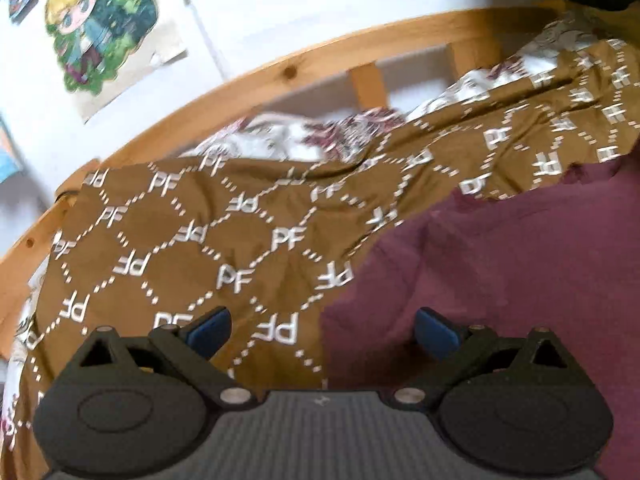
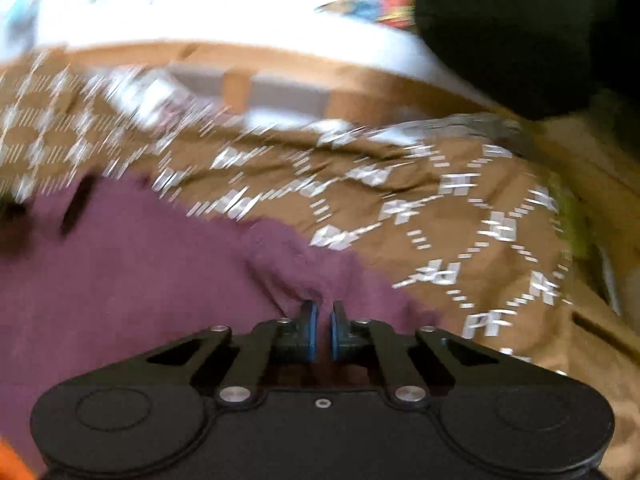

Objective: Fold small clothes

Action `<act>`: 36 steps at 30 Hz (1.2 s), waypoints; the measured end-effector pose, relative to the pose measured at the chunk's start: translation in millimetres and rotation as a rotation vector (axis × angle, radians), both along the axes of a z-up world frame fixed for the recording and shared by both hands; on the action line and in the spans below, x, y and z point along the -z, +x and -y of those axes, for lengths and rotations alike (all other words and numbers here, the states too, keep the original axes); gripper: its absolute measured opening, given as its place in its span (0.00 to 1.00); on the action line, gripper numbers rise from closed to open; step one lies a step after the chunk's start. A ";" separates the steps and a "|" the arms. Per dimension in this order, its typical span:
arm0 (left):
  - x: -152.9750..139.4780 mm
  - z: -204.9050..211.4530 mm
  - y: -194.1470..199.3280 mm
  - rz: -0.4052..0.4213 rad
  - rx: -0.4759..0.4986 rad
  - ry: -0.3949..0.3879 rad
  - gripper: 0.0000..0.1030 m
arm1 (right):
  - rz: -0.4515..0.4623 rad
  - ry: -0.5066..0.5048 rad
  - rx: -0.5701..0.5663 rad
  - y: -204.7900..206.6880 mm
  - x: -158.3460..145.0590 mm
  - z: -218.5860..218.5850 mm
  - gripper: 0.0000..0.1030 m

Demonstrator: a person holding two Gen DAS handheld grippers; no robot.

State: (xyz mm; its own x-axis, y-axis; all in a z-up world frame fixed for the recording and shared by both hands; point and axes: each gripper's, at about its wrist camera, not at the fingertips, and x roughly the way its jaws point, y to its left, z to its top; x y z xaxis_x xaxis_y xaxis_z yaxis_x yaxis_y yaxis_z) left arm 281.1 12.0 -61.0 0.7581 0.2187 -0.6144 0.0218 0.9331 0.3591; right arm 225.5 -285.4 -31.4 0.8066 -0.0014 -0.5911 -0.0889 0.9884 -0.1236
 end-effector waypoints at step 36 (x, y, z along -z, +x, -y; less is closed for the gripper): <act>21.8 -5.9 -3.4 -0.144 0.010 -0.182 0.99 | -0.123 0.236 0.129 12.3 19.6 36.0 0.12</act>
